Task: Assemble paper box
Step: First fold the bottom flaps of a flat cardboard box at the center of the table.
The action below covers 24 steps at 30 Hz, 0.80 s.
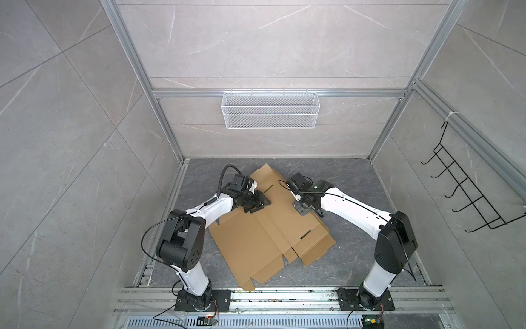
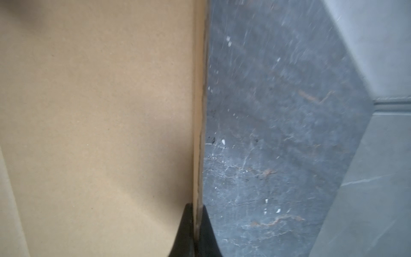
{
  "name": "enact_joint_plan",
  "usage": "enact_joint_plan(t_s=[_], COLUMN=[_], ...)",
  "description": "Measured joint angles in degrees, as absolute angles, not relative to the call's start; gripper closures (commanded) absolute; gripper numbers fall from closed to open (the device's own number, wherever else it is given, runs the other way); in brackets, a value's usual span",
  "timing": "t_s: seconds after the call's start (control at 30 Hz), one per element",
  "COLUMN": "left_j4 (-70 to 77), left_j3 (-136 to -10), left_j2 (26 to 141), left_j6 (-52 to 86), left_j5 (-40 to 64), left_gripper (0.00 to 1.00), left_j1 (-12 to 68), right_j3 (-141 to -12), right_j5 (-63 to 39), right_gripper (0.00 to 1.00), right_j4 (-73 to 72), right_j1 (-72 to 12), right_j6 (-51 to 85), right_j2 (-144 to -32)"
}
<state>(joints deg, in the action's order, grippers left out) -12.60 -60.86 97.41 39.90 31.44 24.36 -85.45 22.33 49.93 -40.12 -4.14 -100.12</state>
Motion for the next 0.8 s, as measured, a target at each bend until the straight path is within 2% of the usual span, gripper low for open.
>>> enact_joint_plan(t_s=[0.23,0.43,0.8], left_j4=[-2.15,5.06,13.13], left_j3=[-50.17,-48.10,-46.87], left_j2=[97.30,99.13,103.35], left_j6=[45.65,49.71,52.77], left_j5=[31.62,31.11,30.17], left_gripper=[0.56,0.56,0.59], left_j1=[29.45,30.22,31.79], right_j3=[-94.30,-99.48,-95.70], right_j5=[27.14,29.65,31.14], right_gripper=[1.00,1.00,1.00], right_j4=[54.96,57.82,54.13], right_j1=[-45.32,-50.22,-53.08], right_j6=[-7.77,-8.58,-3.44], right_j2=[-100.07,-101.25,-104.12])
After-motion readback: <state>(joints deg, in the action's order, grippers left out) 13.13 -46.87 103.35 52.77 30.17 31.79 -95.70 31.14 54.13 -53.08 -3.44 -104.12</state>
